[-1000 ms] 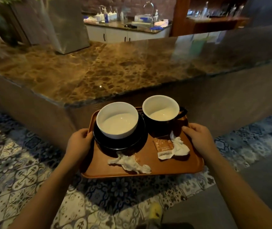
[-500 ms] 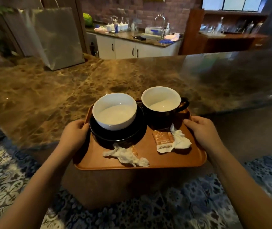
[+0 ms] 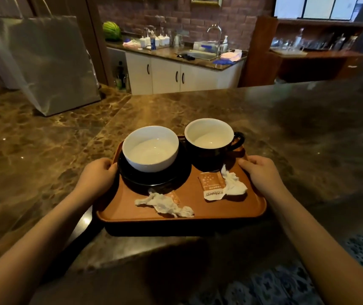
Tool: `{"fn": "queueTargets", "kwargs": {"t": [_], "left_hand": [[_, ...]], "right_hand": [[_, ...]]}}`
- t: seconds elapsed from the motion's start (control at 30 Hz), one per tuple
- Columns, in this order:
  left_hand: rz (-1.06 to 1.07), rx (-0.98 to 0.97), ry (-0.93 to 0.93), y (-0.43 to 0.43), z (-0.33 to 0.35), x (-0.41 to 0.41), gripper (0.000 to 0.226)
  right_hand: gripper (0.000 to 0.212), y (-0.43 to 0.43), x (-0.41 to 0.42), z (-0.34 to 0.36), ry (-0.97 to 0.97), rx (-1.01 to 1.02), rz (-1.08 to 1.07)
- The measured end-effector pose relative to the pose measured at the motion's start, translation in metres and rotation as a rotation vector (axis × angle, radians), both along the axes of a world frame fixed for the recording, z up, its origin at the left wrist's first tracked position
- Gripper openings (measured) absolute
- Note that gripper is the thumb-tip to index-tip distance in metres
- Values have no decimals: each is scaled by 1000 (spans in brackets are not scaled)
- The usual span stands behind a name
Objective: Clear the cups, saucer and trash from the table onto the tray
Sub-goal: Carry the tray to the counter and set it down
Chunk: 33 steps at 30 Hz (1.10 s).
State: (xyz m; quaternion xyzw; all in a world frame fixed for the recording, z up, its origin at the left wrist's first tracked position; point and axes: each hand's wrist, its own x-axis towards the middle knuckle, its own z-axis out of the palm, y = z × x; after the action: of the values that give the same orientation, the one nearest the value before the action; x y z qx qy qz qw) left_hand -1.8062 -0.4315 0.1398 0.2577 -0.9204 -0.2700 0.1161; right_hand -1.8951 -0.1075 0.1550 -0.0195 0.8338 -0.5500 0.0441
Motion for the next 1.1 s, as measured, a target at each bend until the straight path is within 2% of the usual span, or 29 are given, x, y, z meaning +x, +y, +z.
{"fn": "queueTargets", "kwargs": {"t": [0.23, 0.53, 0.83, 0.93, 1.1], "left_hand": [[-92, -129, -18, -38, -4, -83, 36], [-97, -149, -103, -53, -6, -165, 37], [-93, -245, -134, -60, -11, -221, 37], [-73, -284, -157, -63, -13, -230, 36], [-69, -330, -167, -64, -16, -242, 36]], "right_hand": [[38, -33, -78, -11, 12, 115, -67], [36, -55, -162, -14, 67, 309, -86], [32, -63, -228, -29, 83, 570, -77], [32, -65, -240, -31, 140, 694, -64], [33, -66, -262, -30, 215, 786, -20]]}}
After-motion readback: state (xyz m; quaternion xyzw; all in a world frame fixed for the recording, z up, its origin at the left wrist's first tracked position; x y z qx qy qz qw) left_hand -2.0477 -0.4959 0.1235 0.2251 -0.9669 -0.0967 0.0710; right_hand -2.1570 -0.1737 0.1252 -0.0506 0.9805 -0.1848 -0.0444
